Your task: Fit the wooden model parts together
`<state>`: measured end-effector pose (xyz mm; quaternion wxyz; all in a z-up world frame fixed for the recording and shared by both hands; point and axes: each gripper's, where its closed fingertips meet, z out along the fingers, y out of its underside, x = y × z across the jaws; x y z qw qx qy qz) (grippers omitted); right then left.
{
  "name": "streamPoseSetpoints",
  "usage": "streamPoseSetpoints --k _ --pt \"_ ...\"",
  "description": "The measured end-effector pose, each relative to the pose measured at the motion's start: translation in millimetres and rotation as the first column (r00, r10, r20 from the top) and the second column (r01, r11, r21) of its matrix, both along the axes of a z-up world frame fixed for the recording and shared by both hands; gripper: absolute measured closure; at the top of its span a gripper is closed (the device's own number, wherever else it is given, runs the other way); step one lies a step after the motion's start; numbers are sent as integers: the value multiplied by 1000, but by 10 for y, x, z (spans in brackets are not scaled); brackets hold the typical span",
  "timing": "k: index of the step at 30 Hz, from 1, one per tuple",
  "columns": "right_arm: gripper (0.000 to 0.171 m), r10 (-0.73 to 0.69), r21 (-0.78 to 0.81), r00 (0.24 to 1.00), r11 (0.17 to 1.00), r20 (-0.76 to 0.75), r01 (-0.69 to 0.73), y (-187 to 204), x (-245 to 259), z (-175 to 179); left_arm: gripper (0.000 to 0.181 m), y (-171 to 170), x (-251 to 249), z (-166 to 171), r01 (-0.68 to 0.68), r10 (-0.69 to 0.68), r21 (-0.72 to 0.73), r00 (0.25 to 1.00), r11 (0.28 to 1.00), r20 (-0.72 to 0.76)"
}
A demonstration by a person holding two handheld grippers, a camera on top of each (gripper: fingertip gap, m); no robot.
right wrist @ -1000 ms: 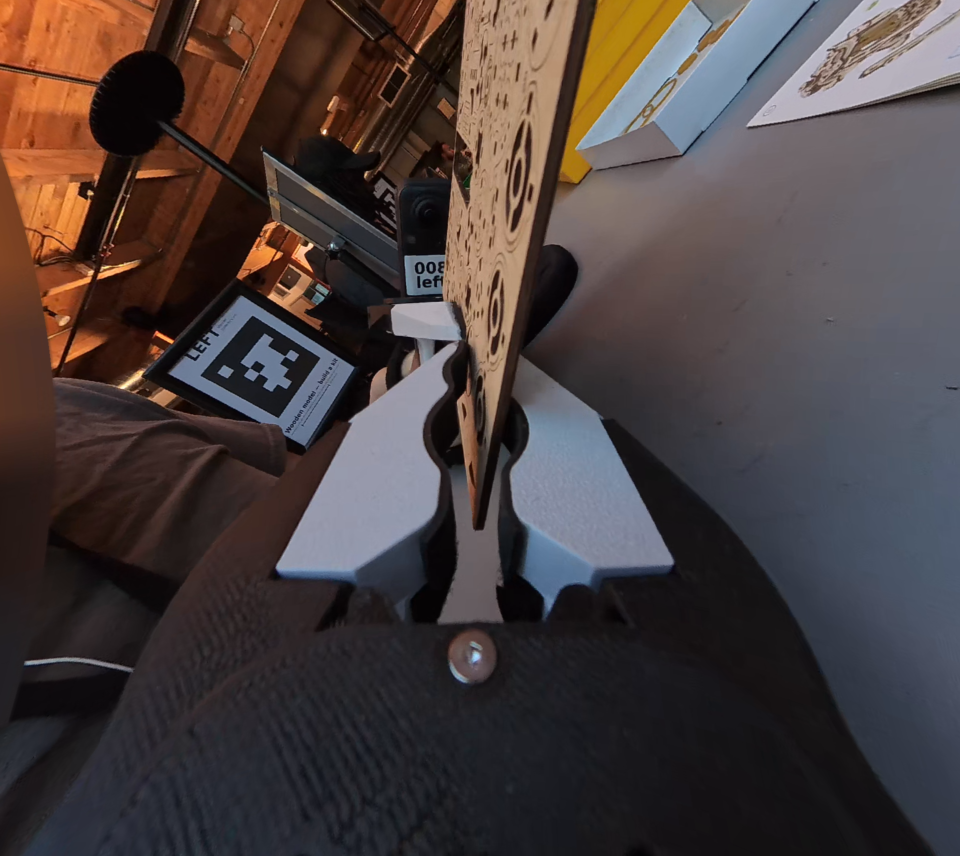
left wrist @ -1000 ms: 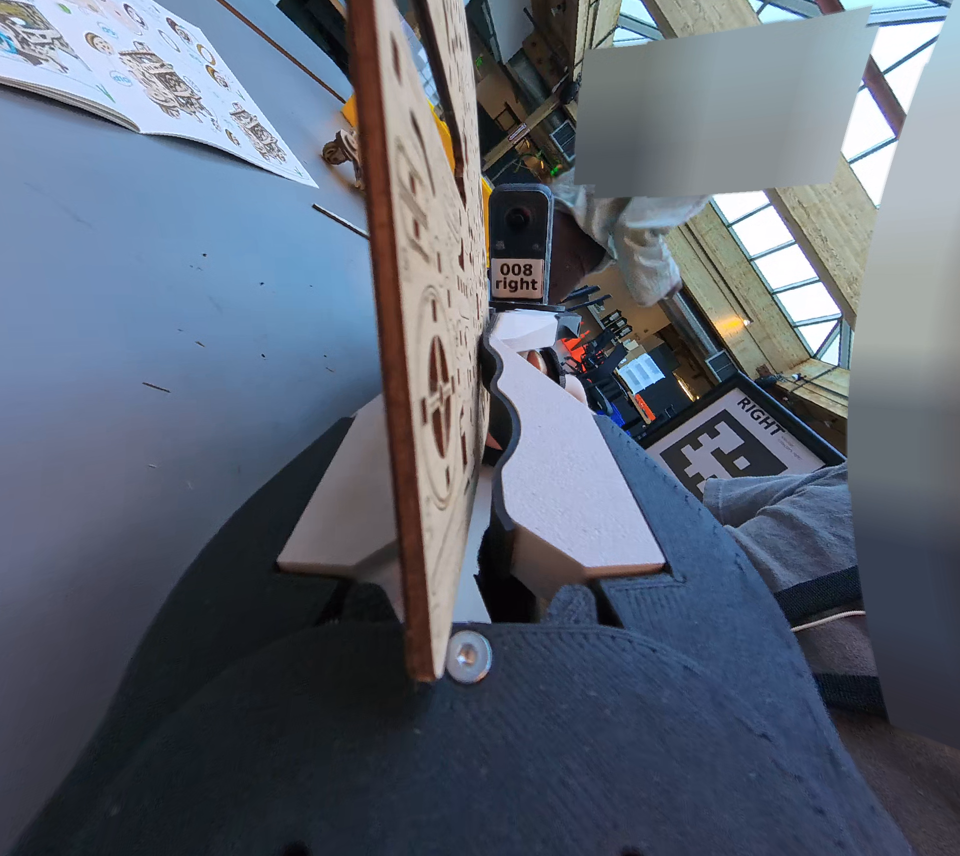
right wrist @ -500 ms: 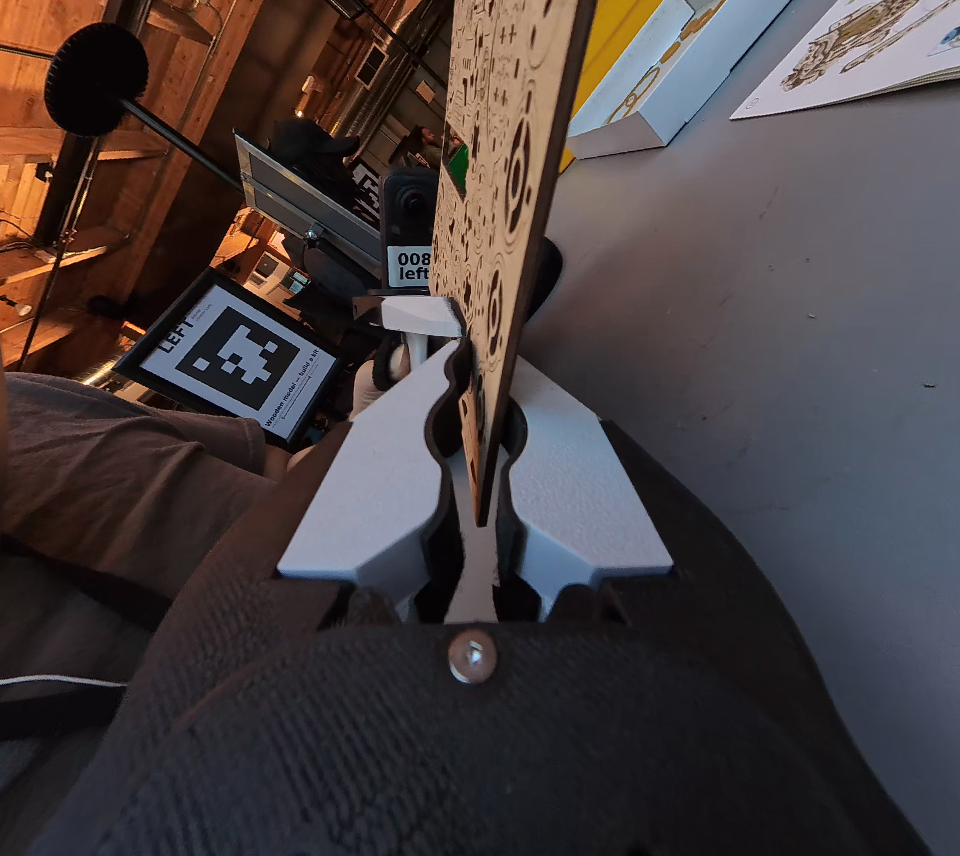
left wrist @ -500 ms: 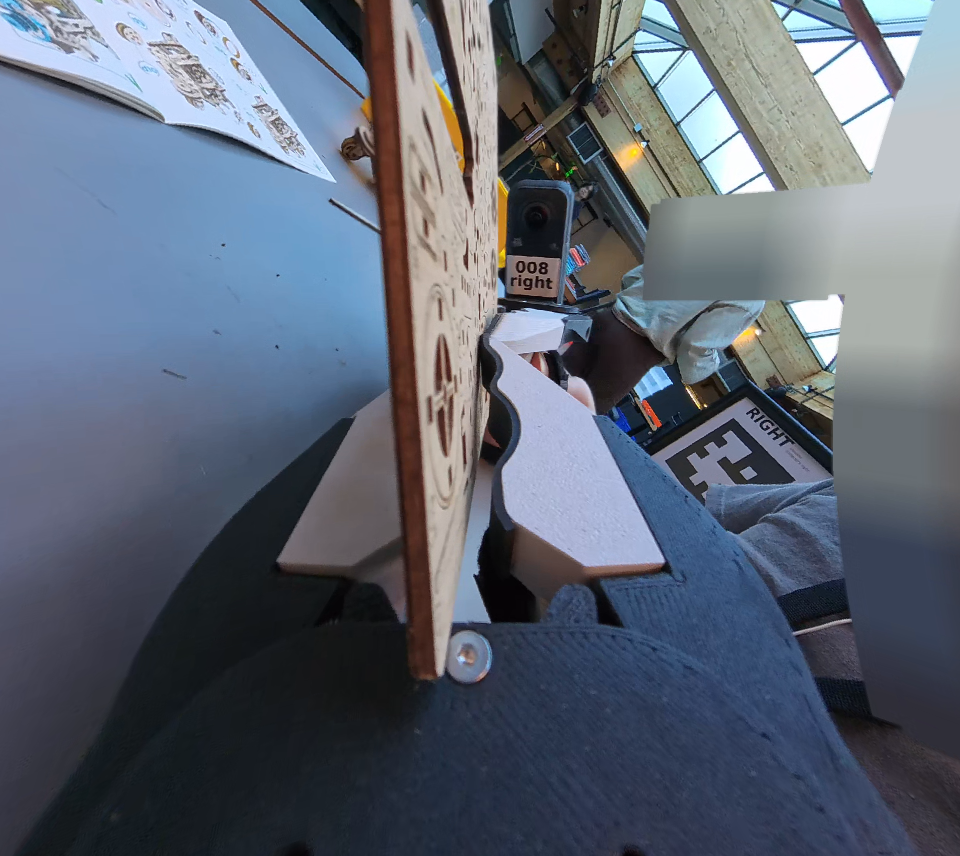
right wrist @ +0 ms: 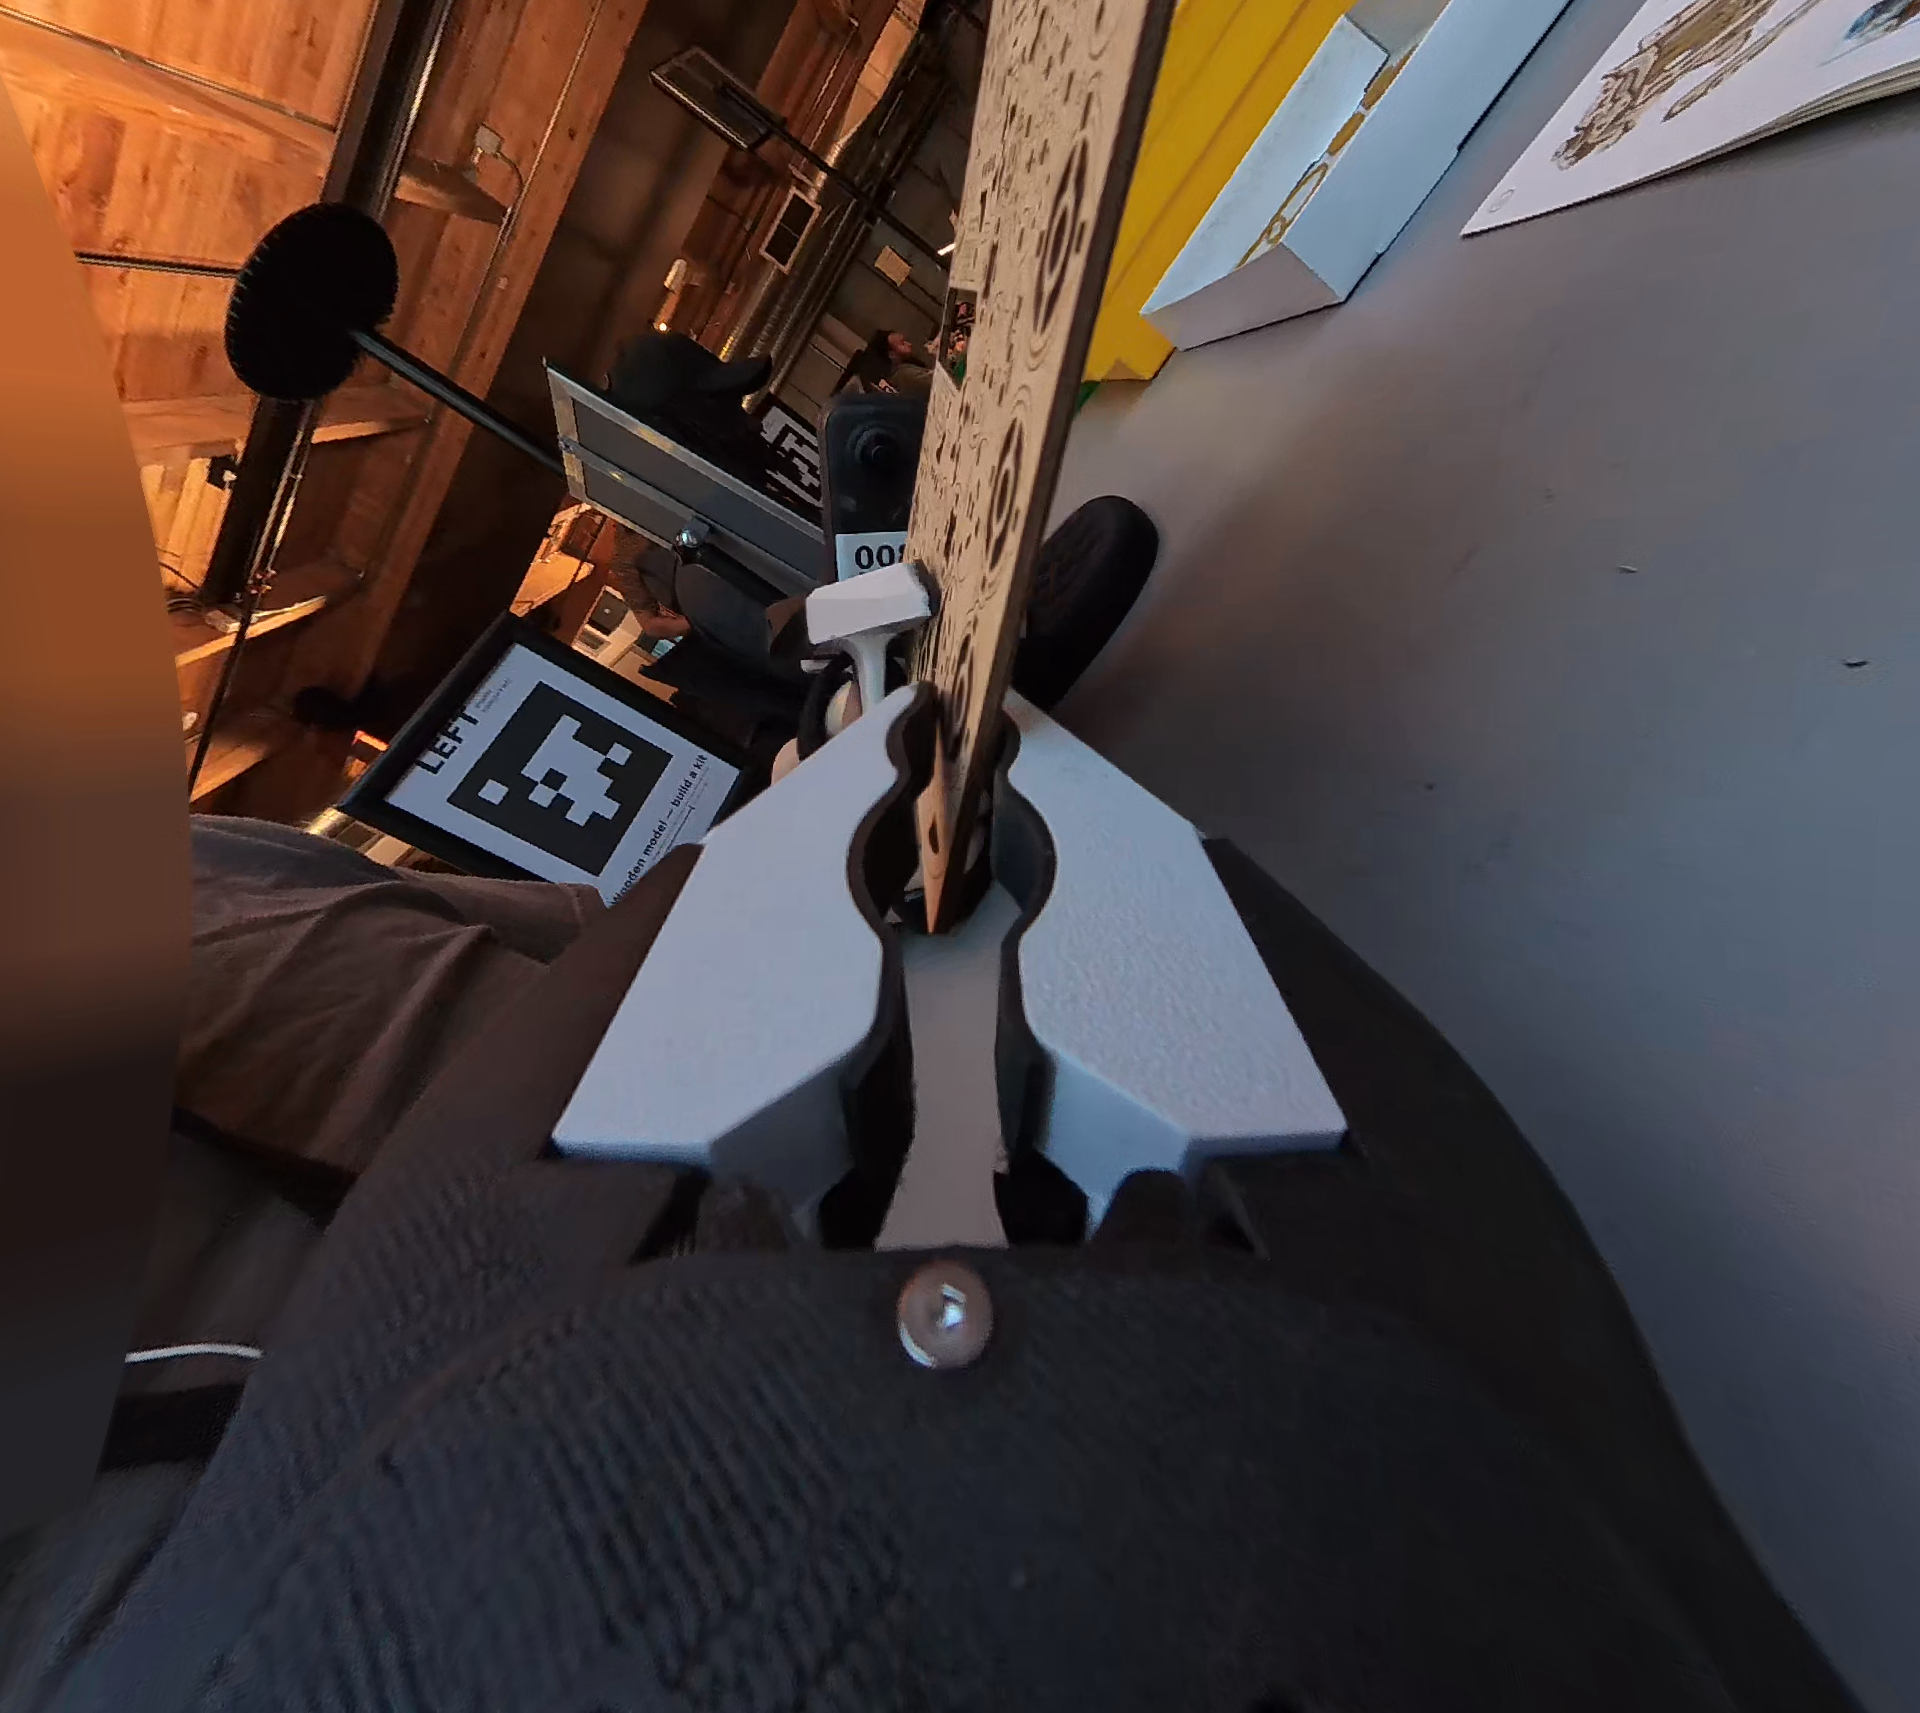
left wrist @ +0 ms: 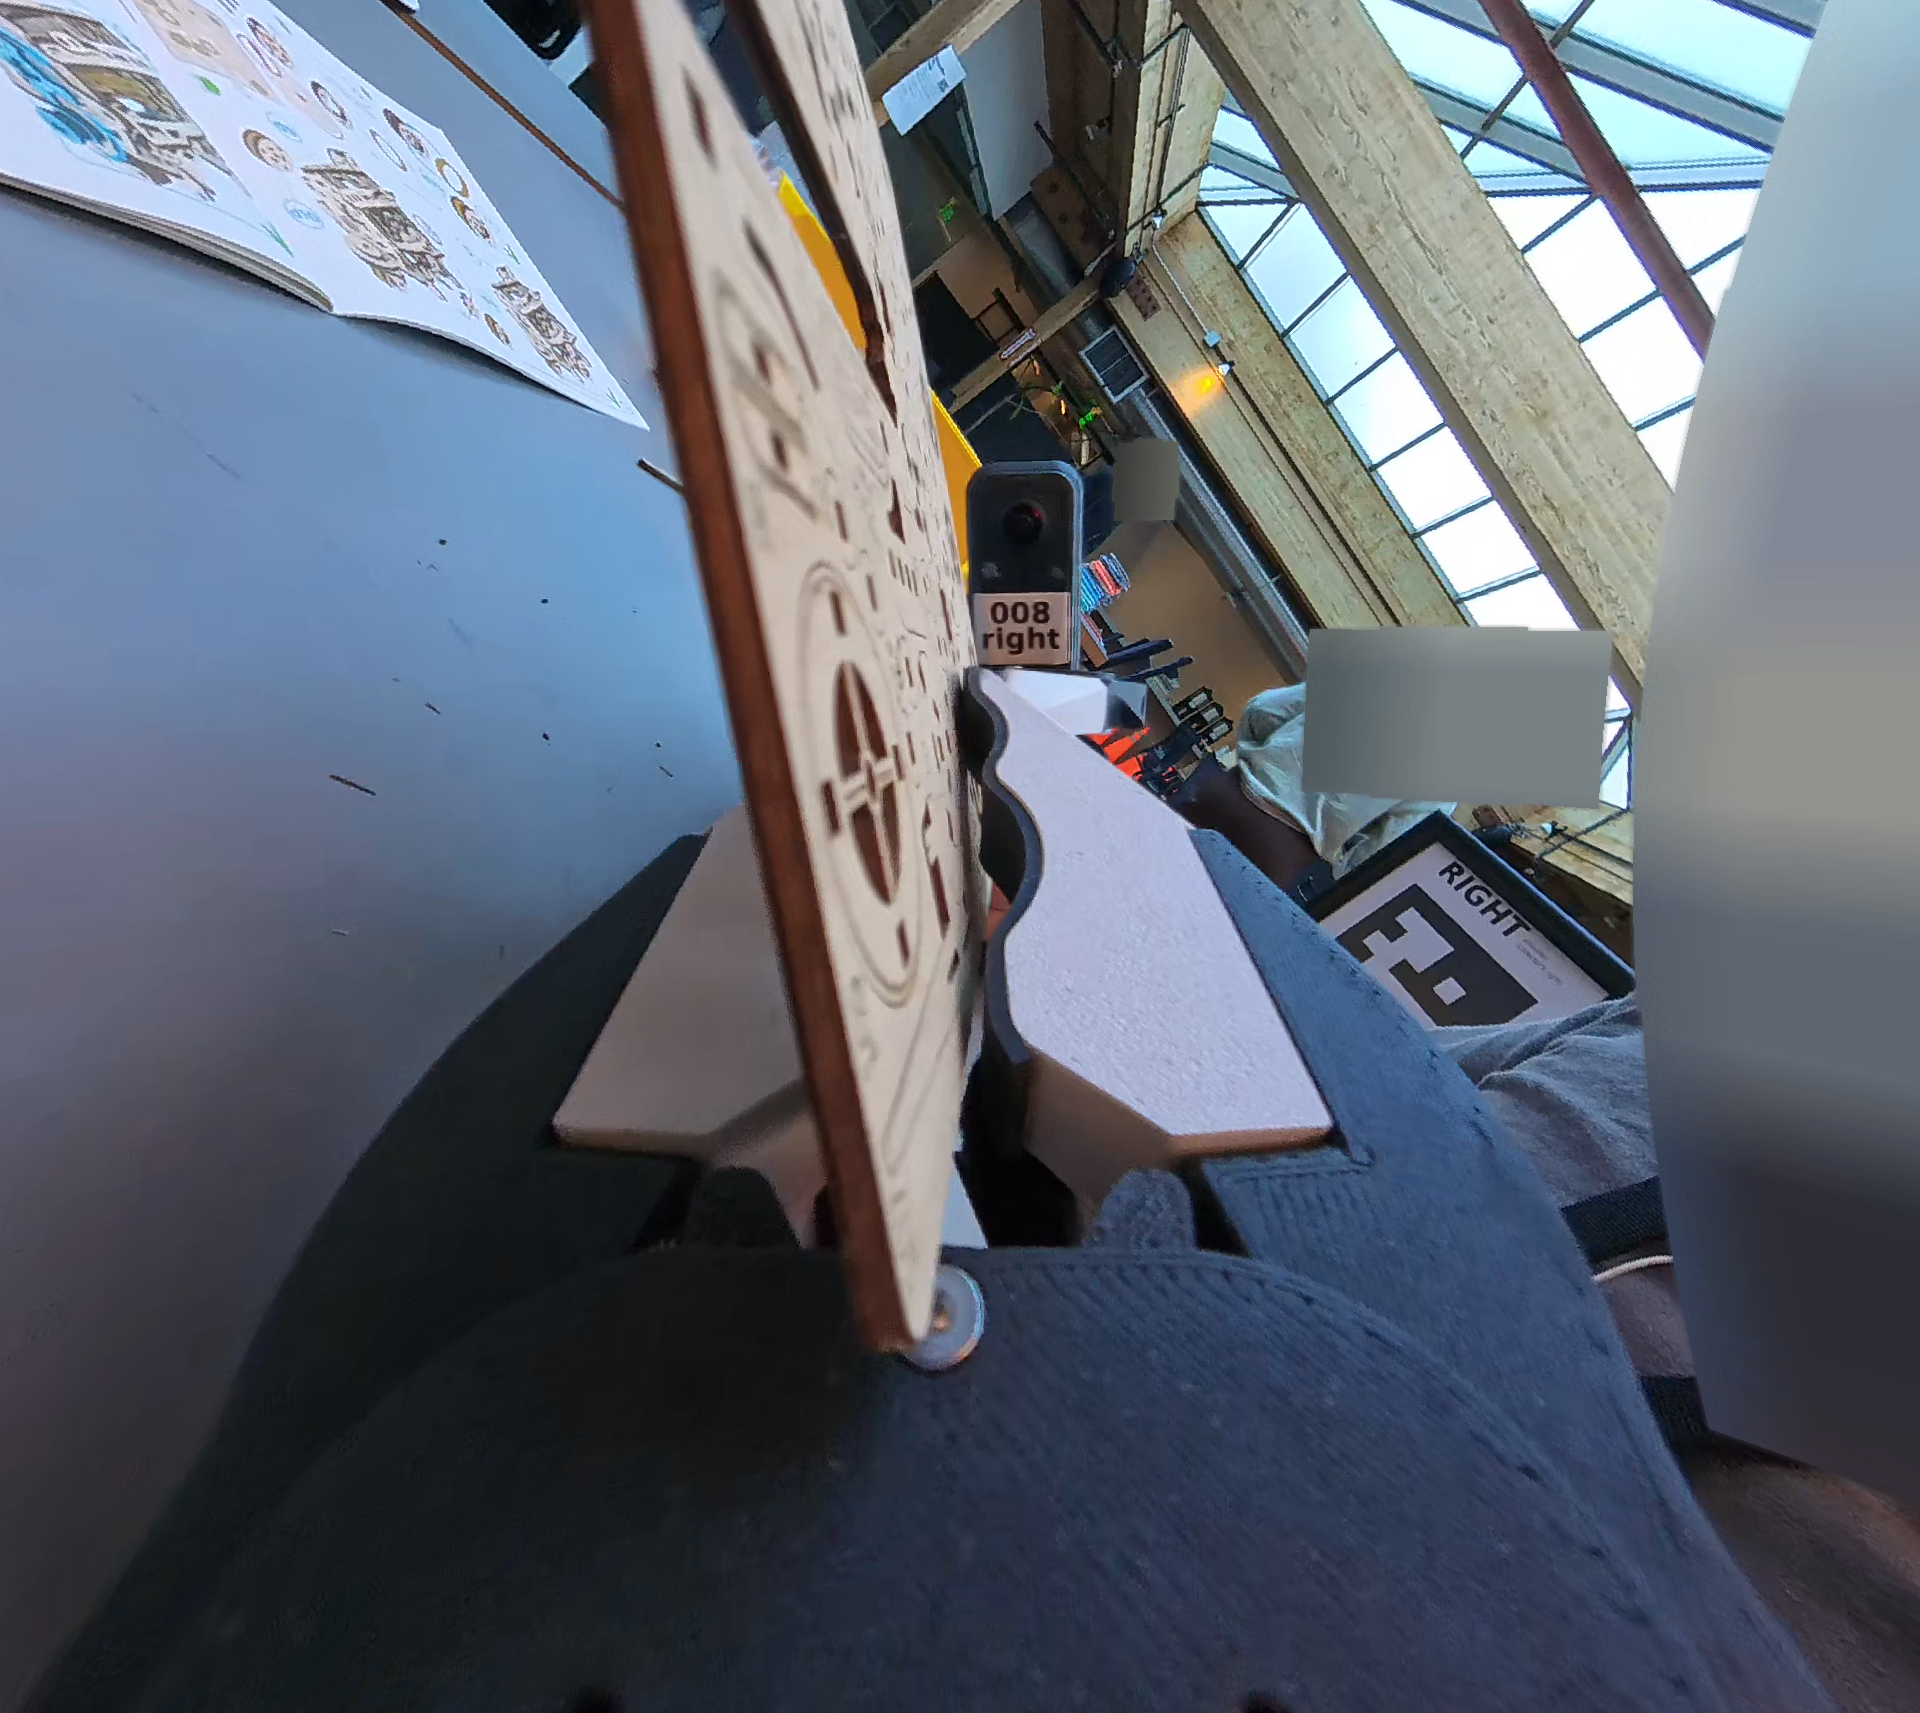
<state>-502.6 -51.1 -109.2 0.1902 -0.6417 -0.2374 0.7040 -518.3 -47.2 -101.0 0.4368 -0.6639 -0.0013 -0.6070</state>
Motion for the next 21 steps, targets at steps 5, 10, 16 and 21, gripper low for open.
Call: streamPoseSetpoints --k 5,10,16,21 --pt "170 25 -48 999 998 -42 -27 -1 -4 44 180 -2 0 25 -5 5 21 1000 1000 -3" --pt "169 22 -1 999 1000 -43 -22 -21 -13 59 173 -54 127 7 64 -64 13 998 998 -18" --pt "168 21 23 999 1000 -25 -20 -20 -16 46 181 -79 161 -26 94 -94 -6 995 996 -28" --pt "166 8 -35 998 999 -67 -10 36 31 93 181 -267 303 -120 282 -286 -64 955 957 -76"
